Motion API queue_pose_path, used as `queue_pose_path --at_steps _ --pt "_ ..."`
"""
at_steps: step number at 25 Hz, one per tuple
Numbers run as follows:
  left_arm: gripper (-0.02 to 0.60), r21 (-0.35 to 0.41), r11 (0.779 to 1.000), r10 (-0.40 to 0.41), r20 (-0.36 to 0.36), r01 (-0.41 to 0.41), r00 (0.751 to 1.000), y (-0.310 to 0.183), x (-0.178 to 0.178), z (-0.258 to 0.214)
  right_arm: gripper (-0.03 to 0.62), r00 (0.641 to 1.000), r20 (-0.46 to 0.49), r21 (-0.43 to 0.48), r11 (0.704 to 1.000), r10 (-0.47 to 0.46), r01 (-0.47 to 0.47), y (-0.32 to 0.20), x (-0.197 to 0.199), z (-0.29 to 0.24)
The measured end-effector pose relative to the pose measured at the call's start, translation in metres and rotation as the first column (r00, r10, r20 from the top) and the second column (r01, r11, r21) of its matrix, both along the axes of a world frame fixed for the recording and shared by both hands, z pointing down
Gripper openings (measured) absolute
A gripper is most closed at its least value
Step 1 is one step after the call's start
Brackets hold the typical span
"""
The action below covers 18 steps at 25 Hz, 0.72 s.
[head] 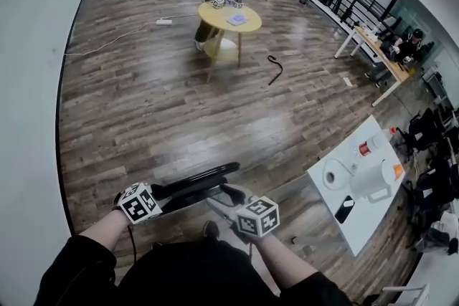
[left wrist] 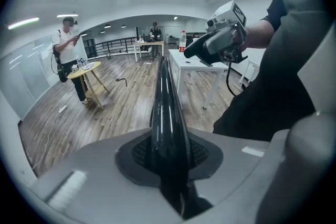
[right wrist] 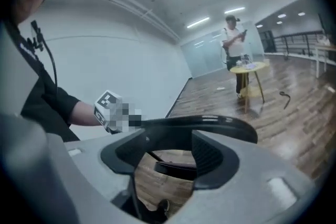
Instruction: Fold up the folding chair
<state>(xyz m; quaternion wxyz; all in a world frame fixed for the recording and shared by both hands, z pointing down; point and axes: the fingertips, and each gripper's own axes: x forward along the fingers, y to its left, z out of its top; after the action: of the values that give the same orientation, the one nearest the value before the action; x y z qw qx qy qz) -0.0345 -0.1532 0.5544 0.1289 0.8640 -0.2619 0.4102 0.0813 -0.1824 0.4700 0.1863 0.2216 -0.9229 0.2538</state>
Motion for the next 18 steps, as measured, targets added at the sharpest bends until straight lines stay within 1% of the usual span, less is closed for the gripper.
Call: queue_pose_path --at_steps 2,4,5,6,7,8,9,10,12,13,14,15,16,18 --pt "0.078 -0.010 1.000 -0.018 -0.003 0.017 1.000 0.005 -0.001 0.002 0.272 0.995 -0.047 0.068 0.994 -0.084 0.087 -0.009 0.000 -0.006" --pt "0.078 -0.017 1.000 -0.021 0.004 0.021 1.000 0.009 -0.003 0.004 0.272 0.981 -0.103 0.136 0.975 -0.164 0.177 -0.016 -0.002 -0.009" --pt "0.078 -0.018 1.000 -0.020 0.009 0.020 1.000 0.010 -0.003 0.004 0.272 0.969 -0.137 0.170 0.958 -0.208 0.229 -0.019 -0.003 -0.009" --pt "0.080 -0.019 1.000 -0.019 0.012 0.019 1.000 0.011 -0.003 0.004 0.272 0.952 -0.177 0.206 0.936 -0.251 0.285 -0.022 -0.004 -0.009" --pt "0.080 -0.020 1.000 -0.018 0.014 0.019 1.000 0.012 -0.003 0.003 0.272 0.929 -0.226 0.244 0.907 -0.292 0.344 -0.024 -0.004 -0.009" --pt "0.080 -0.021 1.000 -0.017 0.016 0.018 1.000 0.013 -0.004 0.002 0.272 0.900 -0.288 0.282 0.869 -0.328 0.407 -0.028 -0.004 -0.006" --pt "0.081 -0.023 1.000 -0.016 0.017 0.016 1.000 0.014 -0.004 0.001 0.272 0.861 -0.360 0.314 0.822 -0.361 0.476 -0.030 -0.004 -0.002" --pt "0.081 -0.025 1.000 -0.015 0.019 0.016 1.000 0.015 -0.004 0.001 0.272 0.811 -0.434 0.337 0.764 -0.393 0.550 -0.032 -0.003 0.005" --pt "0.083 -0.031 0.999 -0.017 0.018 0.018 1.000 0.016 -0.004 0.000 0.272 0.694 -0.561 0.343 0.636 -0.451 0.691 -0.033 -0.002 0.022" --pt "0.084 -0.034 0.999 -0.021 0.016 0.021 1.000 0.017 -0.004 0.000 0.272 0.641 -0.607 0.335 0.580 -0.471 0.743 -0.033 -0.001 0.029" --pt "0.084 -0.037 0.999 -0.025 0.015 0.026 1.000 0.018 -0.003 0.001 0.272 0.597 -0.641 0.326 0.533 -0.482 0.780 -0.034 -0.001 0.035" --pt "0.084 -0.040 0.999 -0.028 0.016 0.028 0.999 0.019 -0.002 0.001 0.272 0.564 -0.667 0.320 0.497 -0.486 0.807 -0.035 -0.001 0.040" --pt "0.084 -0.042 0.999 -0.028 0.018 0.029 0.999 0.020 -0.001 0.002 0.272 0.538 -0.688 0.314 0.468 -0.488 0.826 -0.037 -0.001 0.044" --pt "0.086 -0.045 0.999 -0.027 0.018 0.028 0.999 0.023 0.003 0.001 0.272 0.488 -0.716 0.288 0.426 -0.499 0.858 -0.036 -0.003 0.051"
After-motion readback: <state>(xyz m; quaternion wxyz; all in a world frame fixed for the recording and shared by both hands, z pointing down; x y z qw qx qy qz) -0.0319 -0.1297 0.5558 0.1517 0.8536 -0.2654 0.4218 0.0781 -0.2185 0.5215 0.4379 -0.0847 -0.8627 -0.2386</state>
